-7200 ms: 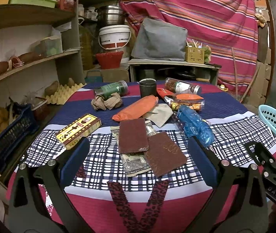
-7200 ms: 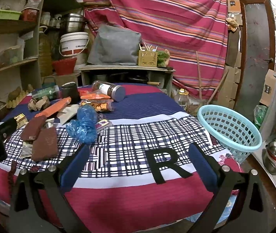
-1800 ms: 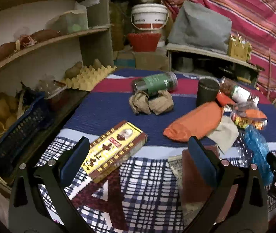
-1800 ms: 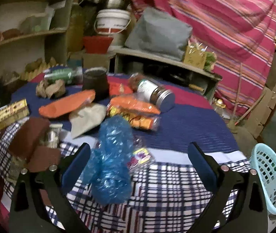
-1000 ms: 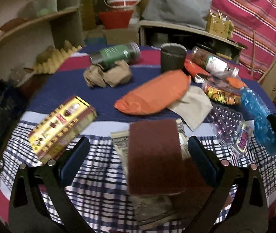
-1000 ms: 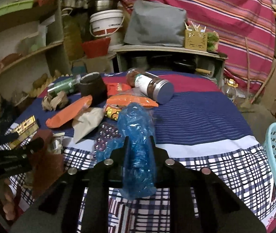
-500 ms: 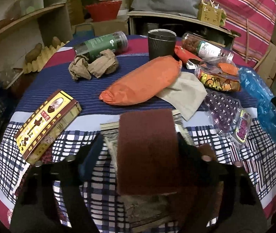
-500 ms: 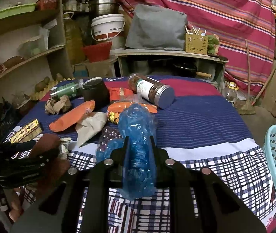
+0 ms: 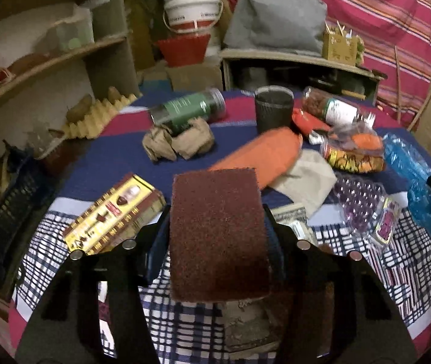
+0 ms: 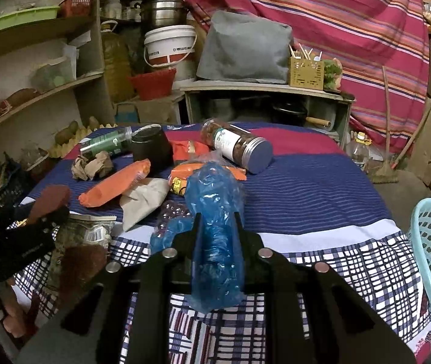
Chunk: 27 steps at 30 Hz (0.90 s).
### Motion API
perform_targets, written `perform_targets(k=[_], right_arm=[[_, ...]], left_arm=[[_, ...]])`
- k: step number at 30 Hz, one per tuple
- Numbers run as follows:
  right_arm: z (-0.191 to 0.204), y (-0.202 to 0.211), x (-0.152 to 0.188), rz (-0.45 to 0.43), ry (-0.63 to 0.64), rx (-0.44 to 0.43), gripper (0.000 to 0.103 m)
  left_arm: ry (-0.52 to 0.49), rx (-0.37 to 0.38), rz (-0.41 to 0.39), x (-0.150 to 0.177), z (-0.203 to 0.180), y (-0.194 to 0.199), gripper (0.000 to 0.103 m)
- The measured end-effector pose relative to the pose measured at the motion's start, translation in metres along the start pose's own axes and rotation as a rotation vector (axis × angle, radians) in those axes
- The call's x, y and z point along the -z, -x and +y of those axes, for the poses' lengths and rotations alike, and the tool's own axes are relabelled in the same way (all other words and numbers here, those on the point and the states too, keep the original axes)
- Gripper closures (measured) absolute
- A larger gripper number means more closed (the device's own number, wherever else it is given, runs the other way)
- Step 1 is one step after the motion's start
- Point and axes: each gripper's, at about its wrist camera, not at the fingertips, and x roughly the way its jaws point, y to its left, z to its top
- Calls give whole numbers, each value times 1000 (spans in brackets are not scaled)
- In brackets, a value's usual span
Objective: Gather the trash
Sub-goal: 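Close the left tool on the brown scouring pad and lift it, then carry the pad to the light blue basket and open the left tool while the right tool carries the bag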
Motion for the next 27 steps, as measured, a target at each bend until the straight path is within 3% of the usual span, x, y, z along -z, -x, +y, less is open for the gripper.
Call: perform_targets(k=[12,21,27], right_arm=[[-5,12,-4,-62,-8,-7,84],[-26,35,-9,-116,7,-45,84],[-49,42,-9,-124,-54,-37,84]], left_arm=[[-20,-32,-152,-4,-3,29,48],[-23,-17,-178,-4,-8,37,48],[4,16,-189,-5,-8,45,48]])
